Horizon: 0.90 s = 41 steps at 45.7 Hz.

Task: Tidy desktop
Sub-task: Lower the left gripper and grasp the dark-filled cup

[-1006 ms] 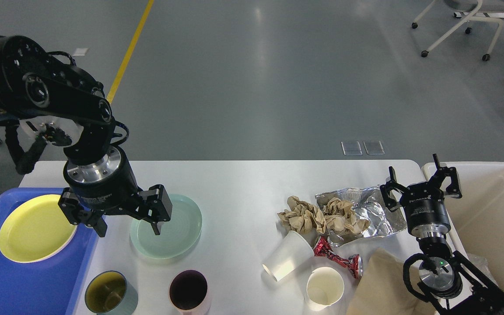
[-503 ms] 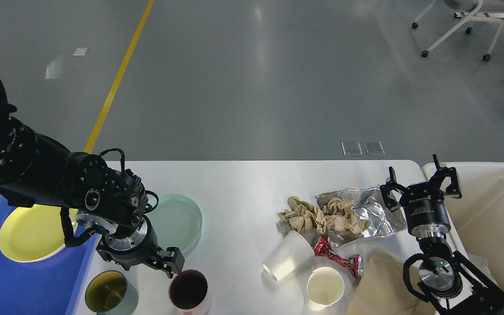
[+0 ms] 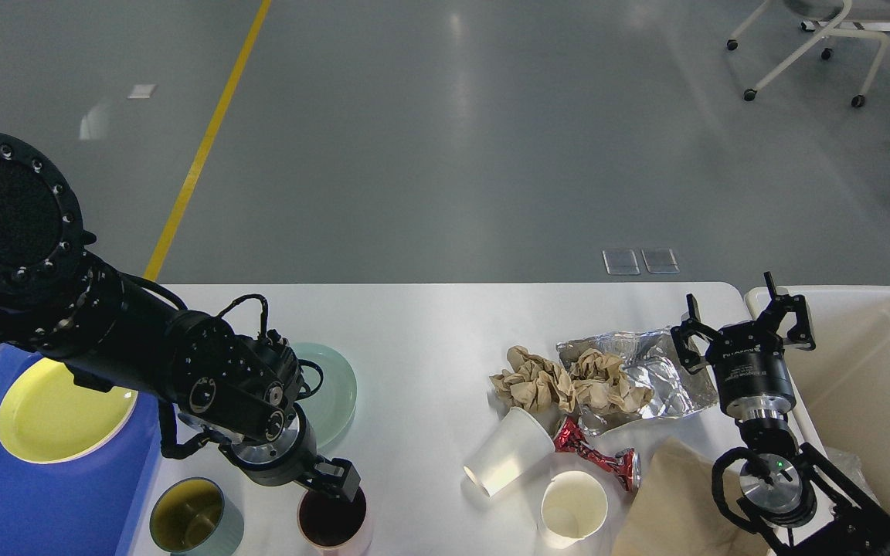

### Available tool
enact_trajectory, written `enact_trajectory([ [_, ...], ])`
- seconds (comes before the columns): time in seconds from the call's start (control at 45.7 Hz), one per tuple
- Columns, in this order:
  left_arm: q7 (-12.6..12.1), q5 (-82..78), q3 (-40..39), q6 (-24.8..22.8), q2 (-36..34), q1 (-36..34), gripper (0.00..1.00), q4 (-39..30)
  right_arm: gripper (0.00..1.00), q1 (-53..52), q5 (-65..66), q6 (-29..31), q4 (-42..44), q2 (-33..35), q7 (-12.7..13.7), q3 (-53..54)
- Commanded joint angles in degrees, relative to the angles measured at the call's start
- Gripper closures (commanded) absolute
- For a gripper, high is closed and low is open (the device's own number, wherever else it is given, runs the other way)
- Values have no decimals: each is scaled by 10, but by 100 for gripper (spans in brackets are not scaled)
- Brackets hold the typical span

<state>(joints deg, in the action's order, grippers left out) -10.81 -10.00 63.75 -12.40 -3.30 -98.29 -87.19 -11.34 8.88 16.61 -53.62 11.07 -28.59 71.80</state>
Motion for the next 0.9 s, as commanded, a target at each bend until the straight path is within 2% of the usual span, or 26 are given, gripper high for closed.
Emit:
enact_trajectory([
  [0.0, 0, -21, 2, 0, 0, 13, 22, 0, 0, 0, 0, 0, 0, 0, 0, 0],
  [0.153, -1, -35, 1, 1, 10, 35, 29, 12, 0, 0, 0, 0, 0, 0, 0, 0],
  [0.241, -3, -34, 1, 1, 14, 43, 38, 24, 0, 0, 0, 0, 0, 0, -1, 0],
  [0.372, -9, -32, 2, 0, 14, 46, 64, 26, 0, 0, 0, 0, 0, 0, -1, 0],
  [0.459, -10, -27, 2, -2, 14, 46, 71, 28, 0, 0, 0, 0, 0, 0, 0, 0],
  [0.481, -10, -27, 2, -7, 14, 46, 77, 27, 0, 0, 0, 0, 0, 0, 0, 0],
  [0.547, -10, -27, 2, -8, 13, 47, 83, 27, 0, 0, 0, 0, 0, 0, 0, 0],
  [0.765, -11, -27, 4, -19, 7, 47, 98, 26, 0, 0, 0, 0, 0, 0, -1, 0],
  [0.875, -10, -27, 4, -23, 5, 47, 100, 26, 0, 0, 0, 0, 0, 0, 0, 0],
])
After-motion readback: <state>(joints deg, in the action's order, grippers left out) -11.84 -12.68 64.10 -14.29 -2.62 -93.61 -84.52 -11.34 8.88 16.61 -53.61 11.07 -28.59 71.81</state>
